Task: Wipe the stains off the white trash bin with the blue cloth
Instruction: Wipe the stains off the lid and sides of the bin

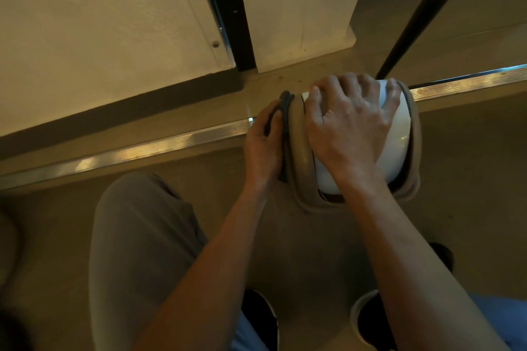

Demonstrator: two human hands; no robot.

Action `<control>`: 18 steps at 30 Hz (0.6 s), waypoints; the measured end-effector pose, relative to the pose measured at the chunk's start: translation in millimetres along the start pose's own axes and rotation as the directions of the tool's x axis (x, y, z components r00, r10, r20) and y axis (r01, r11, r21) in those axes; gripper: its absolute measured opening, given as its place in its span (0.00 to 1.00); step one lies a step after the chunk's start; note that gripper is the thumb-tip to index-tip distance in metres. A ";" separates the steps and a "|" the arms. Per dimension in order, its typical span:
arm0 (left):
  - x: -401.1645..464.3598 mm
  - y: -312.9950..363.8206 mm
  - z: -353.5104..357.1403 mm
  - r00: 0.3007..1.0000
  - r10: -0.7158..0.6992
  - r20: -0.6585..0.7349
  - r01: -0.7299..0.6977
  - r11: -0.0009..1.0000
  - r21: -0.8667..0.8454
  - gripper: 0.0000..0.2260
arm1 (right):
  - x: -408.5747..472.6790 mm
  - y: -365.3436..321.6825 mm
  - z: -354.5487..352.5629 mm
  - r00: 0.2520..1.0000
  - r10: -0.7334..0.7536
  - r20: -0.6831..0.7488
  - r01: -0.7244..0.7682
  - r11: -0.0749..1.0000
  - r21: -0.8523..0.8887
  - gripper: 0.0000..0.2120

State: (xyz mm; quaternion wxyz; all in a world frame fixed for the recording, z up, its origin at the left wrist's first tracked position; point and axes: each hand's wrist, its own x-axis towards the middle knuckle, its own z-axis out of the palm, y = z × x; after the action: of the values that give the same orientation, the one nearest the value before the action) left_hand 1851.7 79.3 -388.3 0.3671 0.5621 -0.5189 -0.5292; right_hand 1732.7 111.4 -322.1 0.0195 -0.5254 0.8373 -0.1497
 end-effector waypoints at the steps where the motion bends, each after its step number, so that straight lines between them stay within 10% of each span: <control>1: -6.0 -2.3 -0.6 1.000 -0.009 -0.009 0.009 1.000 0.008 0.15 | -0.7 -0.3 0.1 1.000 -0.001 -0.002 0.001 1.000 -0.003 0.20; 9: -119.9 -39.7 3.0 0.998 0.005 -0.069 -0.003 1.000 0.024 0.12 | -1.9 0.9 1.9 1.000 -0.018 -0.011 0.019 0.999 0.035 0.17; 18: 33.0 8.8 -10.4 0.976 0.078 0.202 -0.116 0.976 0.184 0.12 | -1.9 0.3 -0.2 0.999 -0.028 -0.020 0.029 0.999 0.040 0.20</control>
State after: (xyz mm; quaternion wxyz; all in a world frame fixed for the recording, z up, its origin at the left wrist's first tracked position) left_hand 1857.0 44.1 -385.2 0.2837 0.5149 -0.6282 -0.5096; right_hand 1733.3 113.3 -322.2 0.0196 -0.5354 0.8267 -0.1721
